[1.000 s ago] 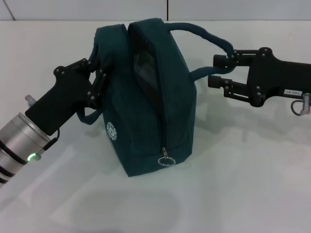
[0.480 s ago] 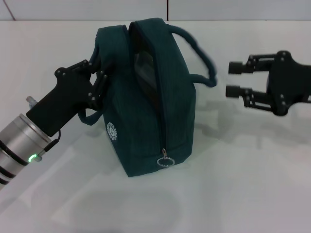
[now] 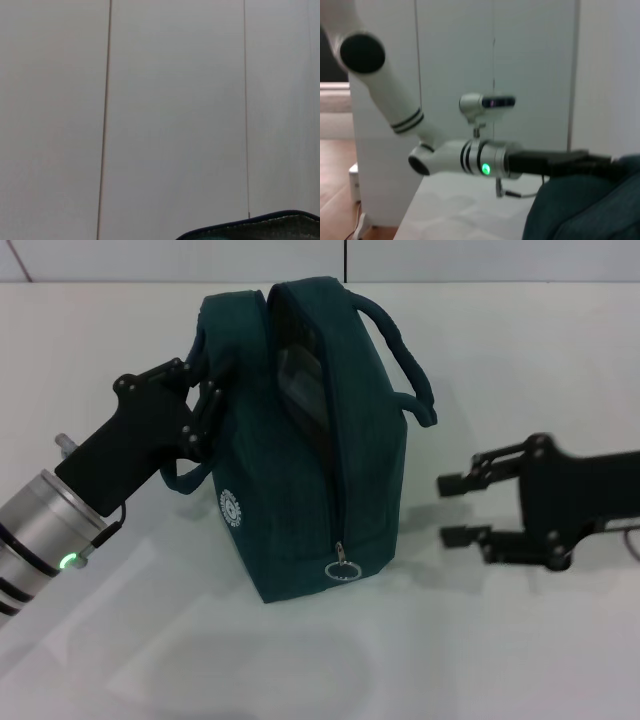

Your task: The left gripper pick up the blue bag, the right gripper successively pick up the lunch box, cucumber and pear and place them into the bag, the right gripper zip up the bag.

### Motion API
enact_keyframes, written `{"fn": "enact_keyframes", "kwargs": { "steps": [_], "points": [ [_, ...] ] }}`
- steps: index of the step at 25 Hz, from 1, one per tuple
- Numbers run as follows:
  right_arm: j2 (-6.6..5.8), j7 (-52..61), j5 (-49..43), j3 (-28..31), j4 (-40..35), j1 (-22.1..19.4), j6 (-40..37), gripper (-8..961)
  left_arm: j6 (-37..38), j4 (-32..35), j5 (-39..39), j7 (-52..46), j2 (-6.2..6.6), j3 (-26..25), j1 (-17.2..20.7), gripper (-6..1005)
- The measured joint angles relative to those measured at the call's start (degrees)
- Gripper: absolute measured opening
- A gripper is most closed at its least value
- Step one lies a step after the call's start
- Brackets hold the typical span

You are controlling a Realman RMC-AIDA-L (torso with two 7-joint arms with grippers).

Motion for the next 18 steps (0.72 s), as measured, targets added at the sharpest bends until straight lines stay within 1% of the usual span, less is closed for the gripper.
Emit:
{"fn": "enact_keyframes", "kwargs": {
  "steps": [4,6,9,15,18],
  "points": [
    [3.23,-3.48,-1.49,0.17,0.19,-1.28,3.49,412,-0.06,0.00,-0.61,0.00,-0.04,0.00,-0.01,157],
    [4.05,-7.08,-1.11,-0.61,1.27,-1.83,4.74,407,-0.20,0.01,-0.64,0.00,-0.07,0.00,-0.02,157],
    [4.22,-9.80,0.26,-2.93,3.72,-1.56,5.63,400,-0.25,0.01,-0.73,0.00,-0.09,0.00,-0.15,157],
    [3.93,-7.26,0.14,-5.69,5.30,-0.63,6.87,367,-0.23,0.00,-1.60,0.95,-0.09,0.04,-0.35,156],
    [4.08,-6.13,0.24,-7.11,5.40,-0.61,8.33,393,-0.02,0.01,-2.23,1.53,-0.11,0.05,-0.50,157]
  ]
}}
